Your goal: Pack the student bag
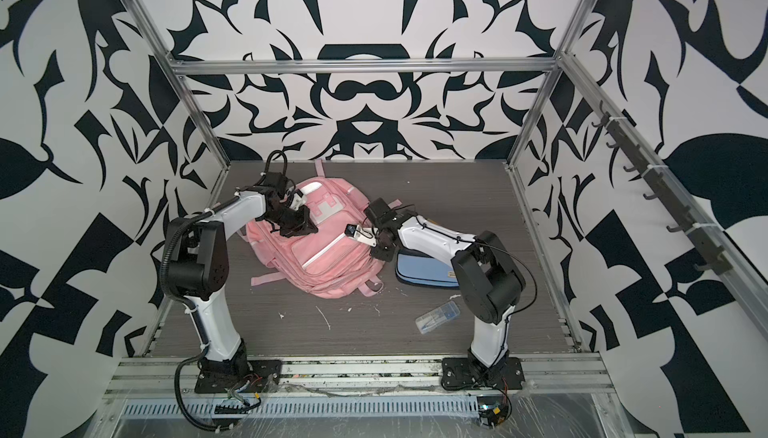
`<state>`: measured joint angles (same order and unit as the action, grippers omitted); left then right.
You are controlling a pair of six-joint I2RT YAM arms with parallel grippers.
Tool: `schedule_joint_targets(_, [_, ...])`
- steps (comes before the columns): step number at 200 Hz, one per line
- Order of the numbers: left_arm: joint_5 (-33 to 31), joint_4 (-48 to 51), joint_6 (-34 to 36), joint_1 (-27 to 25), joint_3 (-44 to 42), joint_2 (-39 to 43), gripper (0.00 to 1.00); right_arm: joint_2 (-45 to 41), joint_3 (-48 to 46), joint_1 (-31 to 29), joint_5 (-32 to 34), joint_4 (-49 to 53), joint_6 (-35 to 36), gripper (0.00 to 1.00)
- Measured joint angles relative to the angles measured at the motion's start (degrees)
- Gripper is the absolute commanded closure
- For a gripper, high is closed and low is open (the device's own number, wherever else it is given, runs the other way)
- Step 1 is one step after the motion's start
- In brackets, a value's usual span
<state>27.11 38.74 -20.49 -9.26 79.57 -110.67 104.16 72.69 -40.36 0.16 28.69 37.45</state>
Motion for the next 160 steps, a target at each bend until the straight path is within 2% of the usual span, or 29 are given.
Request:
schedule_joint_targets(39, [0.85, -2.45, -6.34, 0.59, -1.55, 0.48, 1.0, 0.0, 0.0, -2.69, 2.23, 0.11, 0.87, 1.0])
schedule_joint_targets(65, [0.33, -4.72, -8.79, 0.59, -2.91, 1.99, 1.0, 1.7, 2.64, 0.24, 2.29, 0.72, -2.27, 1.0])
schedule_joint_targets(97, [-1.38, -8.52, -10.12, 0.57, -6.91, 5.88, 1.0, 7.1, 11.3, 6.03, 0.09, 0.94, -6.62, 1.0])
schedule_joint_targets(101, [-1.81, -8.48, -10.01, 0.42, -7.28, 6.38, 0.88, 7.89, 12.68, 6.49, -0.33, 0.94, -7.23, 1.0])
schedule_joint_targets(108, [-2.93, -8.15, -9.44, -0.09, -7.82, 7.15, 0.62, 8.94, 14.45, 7.02, -0.92, 0.98, -7.91, 1.0])
schedule_joint_targets(120, [-6.08, -6.58, -8.7, -1.36, -8.13, 8.44, 0.06, 10.47, 17.14, 7.63, -1.84, 0.98, -9.27, 1.0])
schedule_joint_targets(122, [-6.34, -6.43, -8.48, -1.53, -8.17, 8.61, 0.01, 10.71, 17.44, 7.67, -2.03, 0.98, -9.51, 1.0])
schedule_joint_targets(144, [-12.79, -3.32, -6.71, -5.03, -7.96, 12.31, 0.01, 11.69, 18.75, 7.82, -4.5, 1.03, -11.67, 1.0])
schedule_joint_targets(160, [-20.74, 0.48, -4.48, -8.98, -6.32, 15.32, 0.01, 11.89, 18.75, 7.54, -5.86, 1.14, -12.72, 1.0])
